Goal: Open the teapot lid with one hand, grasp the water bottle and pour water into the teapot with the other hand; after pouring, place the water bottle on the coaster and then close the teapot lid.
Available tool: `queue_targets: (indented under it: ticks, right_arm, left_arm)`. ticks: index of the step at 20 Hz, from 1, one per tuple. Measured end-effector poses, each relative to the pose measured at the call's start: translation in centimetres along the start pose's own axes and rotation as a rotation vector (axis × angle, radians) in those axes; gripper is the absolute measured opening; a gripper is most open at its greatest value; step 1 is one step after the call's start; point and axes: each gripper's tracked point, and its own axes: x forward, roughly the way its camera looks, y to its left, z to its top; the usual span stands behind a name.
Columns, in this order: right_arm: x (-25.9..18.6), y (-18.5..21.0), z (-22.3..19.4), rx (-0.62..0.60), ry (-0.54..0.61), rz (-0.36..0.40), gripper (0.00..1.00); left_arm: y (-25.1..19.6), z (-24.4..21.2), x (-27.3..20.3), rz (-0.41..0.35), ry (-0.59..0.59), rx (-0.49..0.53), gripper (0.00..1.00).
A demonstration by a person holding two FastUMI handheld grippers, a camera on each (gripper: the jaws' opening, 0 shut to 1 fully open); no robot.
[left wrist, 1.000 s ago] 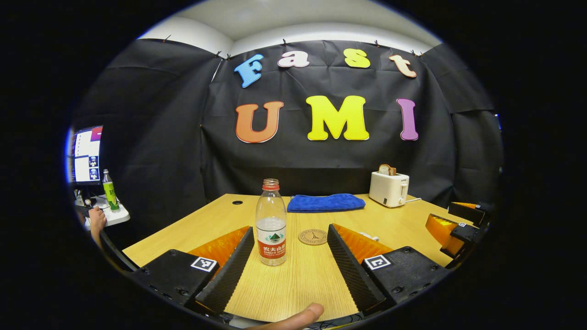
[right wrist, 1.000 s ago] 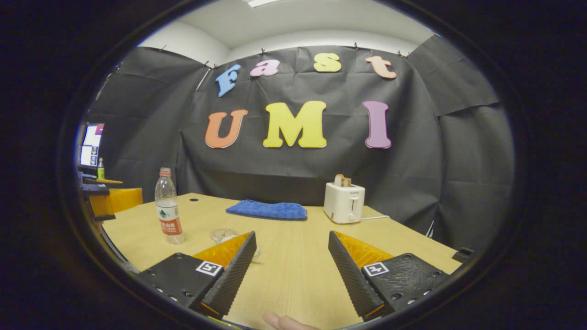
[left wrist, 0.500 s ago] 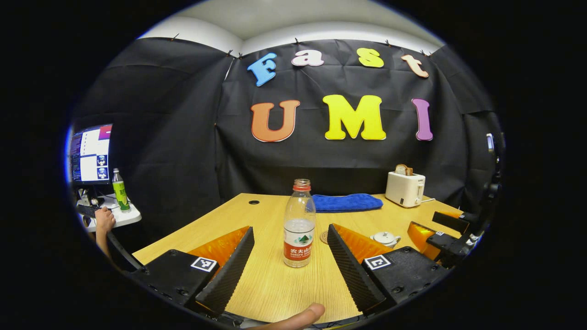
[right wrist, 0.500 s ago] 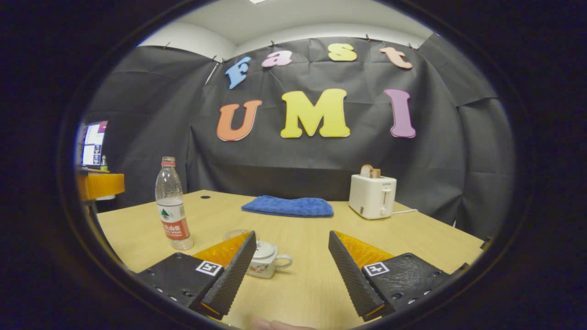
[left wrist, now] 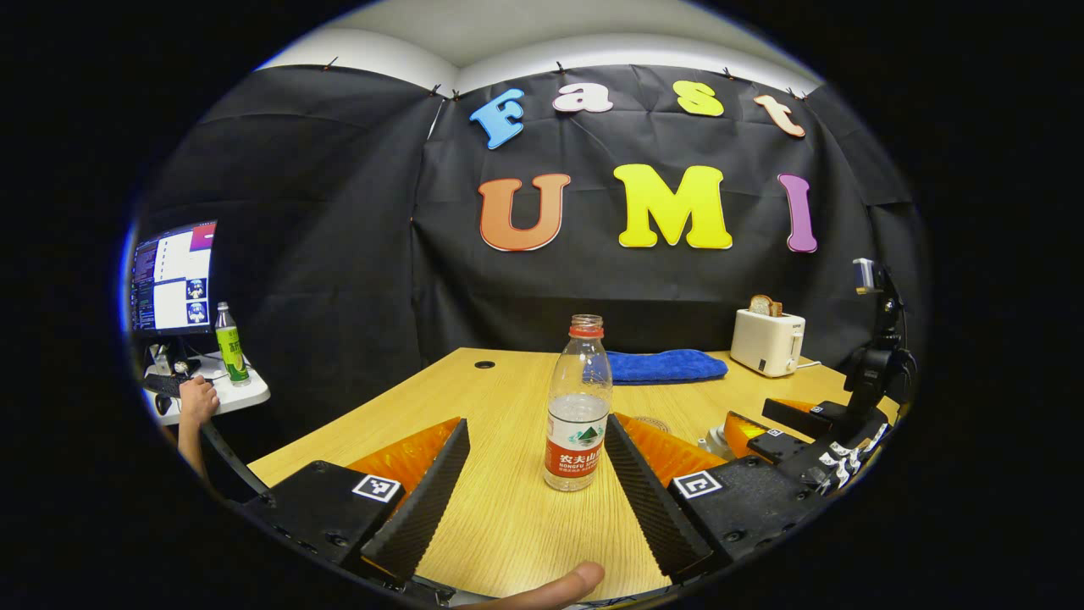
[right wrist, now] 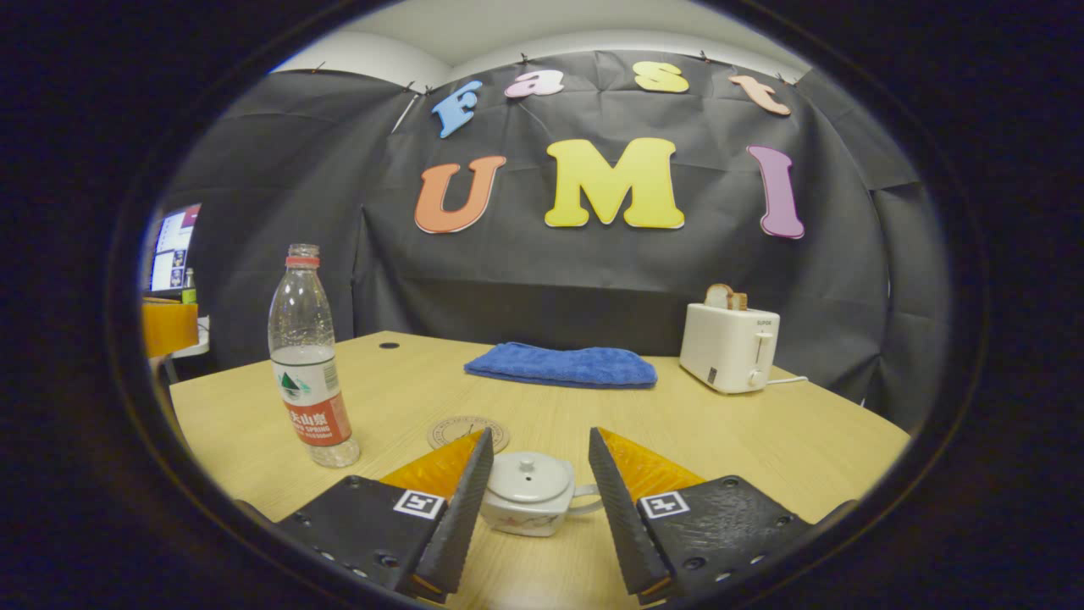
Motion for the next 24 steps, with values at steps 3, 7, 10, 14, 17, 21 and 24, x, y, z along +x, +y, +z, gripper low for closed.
queue_targets:
  ticks: [3, 7, 10, 14, 17, 21, 24]
  right_arm:
    - [0.8, 0.1, -0.7, 0.009, 0.03, 0.001, 0.56]
    - [1.2, 0.5, -0.8, -0.005, 0.044, 0.011, 0.33]
    - [1.7, 0.8, -1.1, 0.016, 0.063, 0.019, 0.15]
    - [1.8, 0.4, -1.0, -0.023, 0.06, 0.014, 0.05]
    - [1.9, 0.4, -0.6, -0.013, 0.055, 0.014, 0.0]
    - [1.5, 0.6, 0.1, 0.023, 0.063, 0.048, 0.0]
    - [0.7, 0.1, 1.7, 0.018, 0.033, 0.061, 0.0]
  left_arm:
    - [0.3, 0.0, 0.0, 0.005, 0.002, 0.002, 1.0]
    - [1.0, 0.2, 0.1, 0.025, -0.002, -0.011, 1.0]
    - [0.9, 0.1, 0.1, 0.017, 0.003, -0.027, 1.0]
    - [0.6, -0.2, 0.2, 0.007, 0.005, -0.009, 1.0]
    - [-0.4, -0.8, 0.4, -0.032, 0.021, -0.014, 1.0]
    - [-1.5, -1.2, 0.3, -0.08, 0.035, -0.022, 1.0]
    - [-2.2, -1.7, 0.5, -0.129, 0.04, -0.026, 1.0]
